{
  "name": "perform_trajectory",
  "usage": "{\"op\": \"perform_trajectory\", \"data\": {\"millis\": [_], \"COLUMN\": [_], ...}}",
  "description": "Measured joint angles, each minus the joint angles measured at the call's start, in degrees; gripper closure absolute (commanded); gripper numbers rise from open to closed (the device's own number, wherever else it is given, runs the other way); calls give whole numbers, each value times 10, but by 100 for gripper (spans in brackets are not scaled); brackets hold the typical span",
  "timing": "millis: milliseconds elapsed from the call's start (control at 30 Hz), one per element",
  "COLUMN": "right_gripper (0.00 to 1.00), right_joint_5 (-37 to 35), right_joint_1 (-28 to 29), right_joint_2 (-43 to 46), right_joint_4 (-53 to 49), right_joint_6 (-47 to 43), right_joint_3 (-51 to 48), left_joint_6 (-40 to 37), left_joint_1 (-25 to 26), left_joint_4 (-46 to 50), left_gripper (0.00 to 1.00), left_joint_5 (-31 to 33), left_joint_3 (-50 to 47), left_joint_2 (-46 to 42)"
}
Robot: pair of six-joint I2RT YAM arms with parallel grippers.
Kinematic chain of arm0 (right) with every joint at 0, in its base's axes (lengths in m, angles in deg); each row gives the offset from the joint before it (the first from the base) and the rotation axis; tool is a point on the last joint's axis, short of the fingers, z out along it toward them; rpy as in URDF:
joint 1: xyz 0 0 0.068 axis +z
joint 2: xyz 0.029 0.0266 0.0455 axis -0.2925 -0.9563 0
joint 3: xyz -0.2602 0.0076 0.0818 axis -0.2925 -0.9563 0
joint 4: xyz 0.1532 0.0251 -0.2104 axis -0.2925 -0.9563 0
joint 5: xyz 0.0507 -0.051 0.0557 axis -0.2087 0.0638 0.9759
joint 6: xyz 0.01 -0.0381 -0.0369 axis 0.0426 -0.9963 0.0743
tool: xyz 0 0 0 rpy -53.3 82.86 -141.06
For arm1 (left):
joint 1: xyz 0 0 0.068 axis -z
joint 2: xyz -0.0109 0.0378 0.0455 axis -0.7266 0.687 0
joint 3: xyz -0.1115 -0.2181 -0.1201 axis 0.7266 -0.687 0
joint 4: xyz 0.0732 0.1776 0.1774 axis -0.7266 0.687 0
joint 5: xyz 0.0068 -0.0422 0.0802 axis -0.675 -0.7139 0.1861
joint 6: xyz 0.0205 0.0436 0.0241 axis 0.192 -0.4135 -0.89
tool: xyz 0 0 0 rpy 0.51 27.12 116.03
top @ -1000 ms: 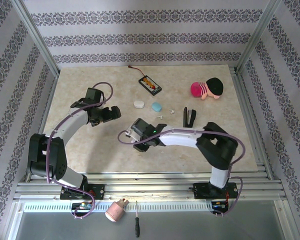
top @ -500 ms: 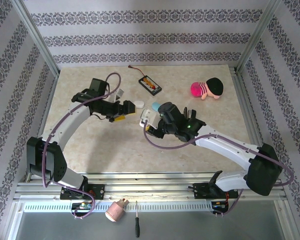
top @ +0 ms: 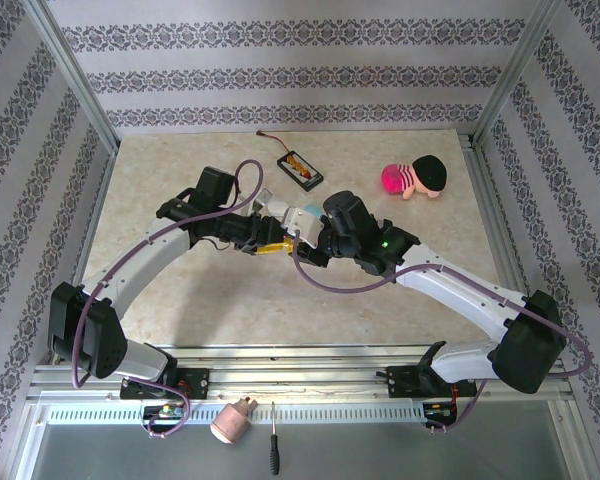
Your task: Insert the wireless bluetooth earbuds into the charging case
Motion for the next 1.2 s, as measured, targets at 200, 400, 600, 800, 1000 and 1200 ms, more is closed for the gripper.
{"op": "perform_trajectory", "data": {"millis": [200,400,600,800,1000,1200], "right_gripper": [68,61,29,22,22,23], "right_joint_5": [8,15,49,135,204,234], "right_joint_1": [-2,-8,-18,-63,-98,-116], "right_joint_2": [0,0,16,84,118,115], "right_joint_4": [0,-2,-5,-4,6,18], "right_joint_6": [0,0,9,51,113,168], "right_joint_3": [1,0,0,-1,-1,-1], "left_joint_6": [8,8,-10,-75,-153,-210], "left_joint_1": [2,2,3,4,4,5], "left_joint_4": [-15,-45,-115,-319,-563,-696], "left_gripper": [74,83,94,100,100,100], "left_joint_5": [-1,-5,-12,6,30,18], "left_joint_3": [-4,-18,-59,-166,-270,-289], "left_joint_2": [0,-2,-33,-106,-136,-128]}}
